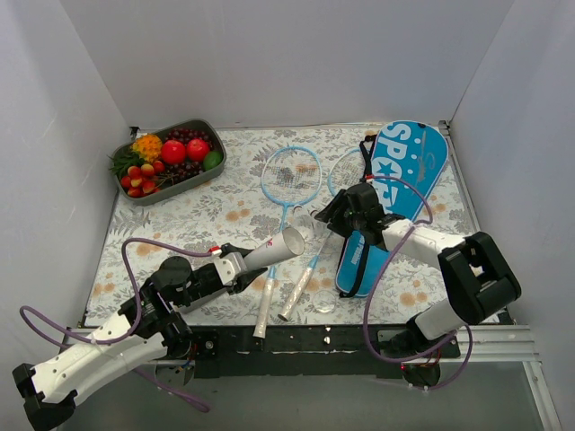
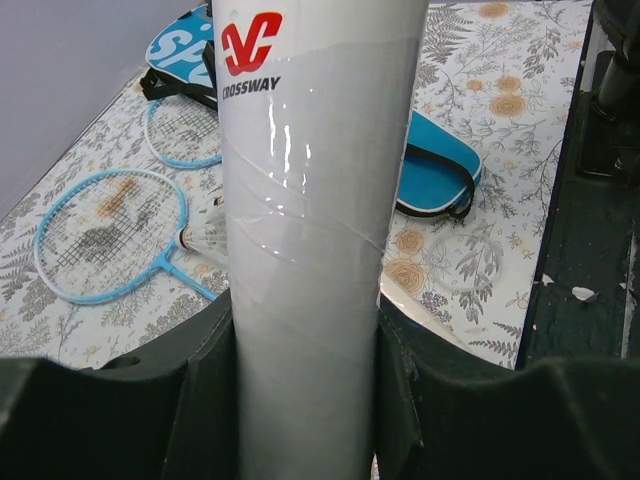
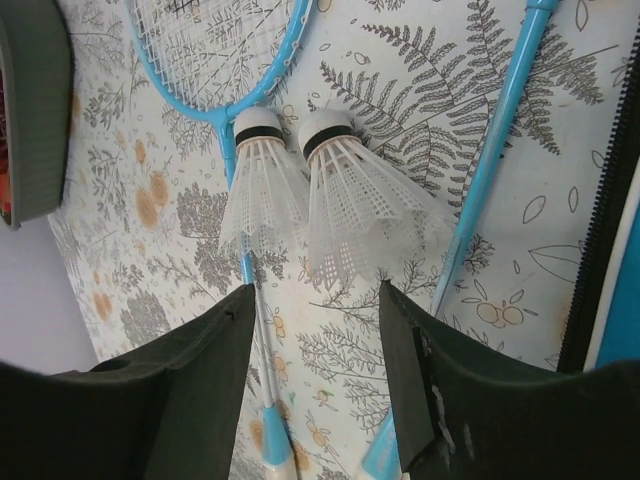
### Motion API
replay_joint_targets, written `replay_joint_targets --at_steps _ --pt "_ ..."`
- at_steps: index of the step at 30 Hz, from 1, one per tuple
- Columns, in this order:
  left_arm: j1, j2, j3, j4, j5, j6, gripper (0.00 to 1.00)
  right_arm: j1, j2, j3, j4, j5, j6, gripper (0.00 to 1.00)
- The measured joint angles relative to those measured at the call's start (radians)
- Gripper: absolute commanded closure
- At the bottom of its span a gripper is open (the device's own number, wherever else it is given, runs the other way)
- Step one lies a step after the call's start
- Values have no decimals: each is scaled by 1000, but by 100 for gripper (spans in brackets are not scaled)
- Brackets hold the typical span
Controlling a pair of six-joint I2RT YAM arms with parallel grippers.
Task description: Pack up the badminton gear
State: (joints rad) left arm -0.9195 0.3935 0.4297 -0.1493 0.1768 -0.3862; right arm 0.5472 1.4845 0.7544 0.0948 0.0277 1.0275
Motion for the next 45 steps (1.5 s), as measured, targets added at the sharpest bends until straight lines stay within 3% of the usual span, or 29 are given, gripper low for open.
replay_joint_targets --at_steps 4,13,14,18,25,30,37,45 --pt "0 0 0 0 1 -5 100 0 57 0 60 3 58 44" --pt "0 -9 0 -1 3 -10 100 0 146 0 171 39 160 63" --pt "0 -10 0 -2 3 -11 100 -2 152 0 185 43 169 67" --pt "0 -9 0 -4 3 -14 100 -2 171 0 221 56 195 97" --pt "0 -3 0 -4 3 -14 100 -10 173 0 233 79 179 99" --pt "0 18 0 -4 5 -15 100 -24 54 2 143 136 52 99" --pt "0 69 0 0 14 -23 100 -42 -269 103 -30 166 -296 99" --pt "0 110 0 1 30 -30 100 -43 -458 220 -271 -128 -669 99"
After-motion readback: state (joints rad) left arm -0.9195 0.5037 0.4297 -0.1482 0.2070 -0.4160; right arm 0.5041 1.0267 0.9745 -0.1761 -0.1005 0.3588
